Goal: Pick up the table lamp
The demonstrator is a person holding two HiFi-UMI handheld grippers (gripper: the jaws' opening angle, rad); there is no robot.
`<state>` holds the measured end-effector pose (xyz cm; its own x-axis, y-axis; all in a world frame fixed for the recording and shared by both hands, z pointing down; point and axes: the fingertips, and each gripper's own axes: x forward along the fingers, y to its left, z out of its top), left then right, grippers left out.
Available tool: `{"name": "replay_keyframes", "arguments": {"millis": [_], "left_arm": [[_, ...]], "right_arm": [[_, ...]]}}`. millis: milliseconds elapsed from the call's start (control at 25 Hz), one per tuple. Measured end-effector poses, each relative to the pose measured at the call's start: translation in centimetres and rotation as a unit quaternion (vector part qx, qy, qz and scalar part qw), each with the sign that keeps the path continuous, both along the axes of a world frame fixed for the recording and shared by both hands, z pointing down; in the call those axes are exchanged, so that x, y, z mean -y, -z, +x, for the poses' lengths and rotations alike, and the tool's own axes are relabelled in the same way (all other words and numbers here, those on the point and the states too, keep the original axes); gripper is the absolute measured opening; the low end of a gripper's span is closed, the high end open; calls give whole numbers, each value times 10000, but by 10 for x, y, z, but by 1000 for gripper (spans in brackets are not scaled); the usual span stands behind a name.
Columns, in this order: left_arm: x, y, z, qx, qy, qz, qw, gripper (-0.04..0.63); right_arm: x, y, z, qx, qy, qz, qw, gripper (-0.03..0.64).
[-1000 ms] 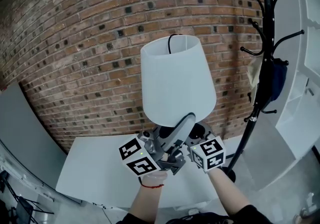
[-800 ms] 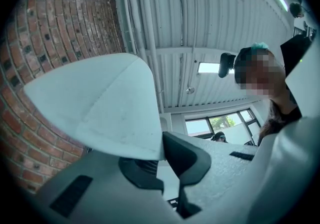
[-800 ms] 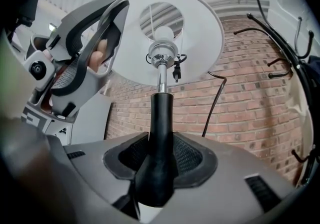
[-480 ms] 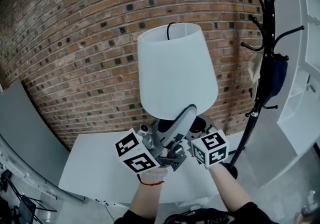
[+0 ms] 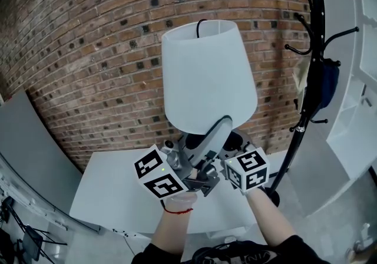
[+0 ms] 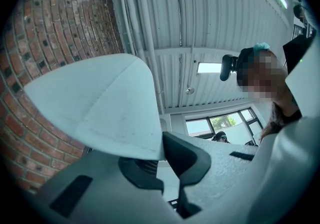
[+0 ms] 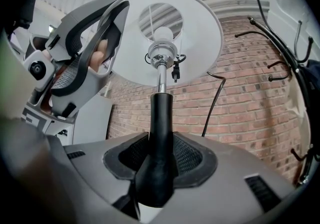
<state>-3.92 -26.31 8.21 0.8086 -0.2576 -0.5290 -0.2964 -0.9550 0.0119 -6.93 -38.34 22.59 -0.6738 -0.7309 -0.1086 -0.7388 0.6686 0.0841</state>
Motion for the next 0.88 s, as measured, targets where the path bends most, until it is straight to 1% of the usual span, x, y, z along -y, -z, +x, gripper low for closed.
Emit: {"name": "replay_keyframes", "arguments": {"millis": [400, 880], "left_arm": [[-5, 1, -5, 10, 5, -8, 10000, 9], [-9, 2, -13, -81, -62, 3, 9999, 9]], "right_arm": [[-4, 2, -6, 1, -14, 1, 10000, 155], [-8, 4, -10, -8, -89, 65, 9999, 155]]}}
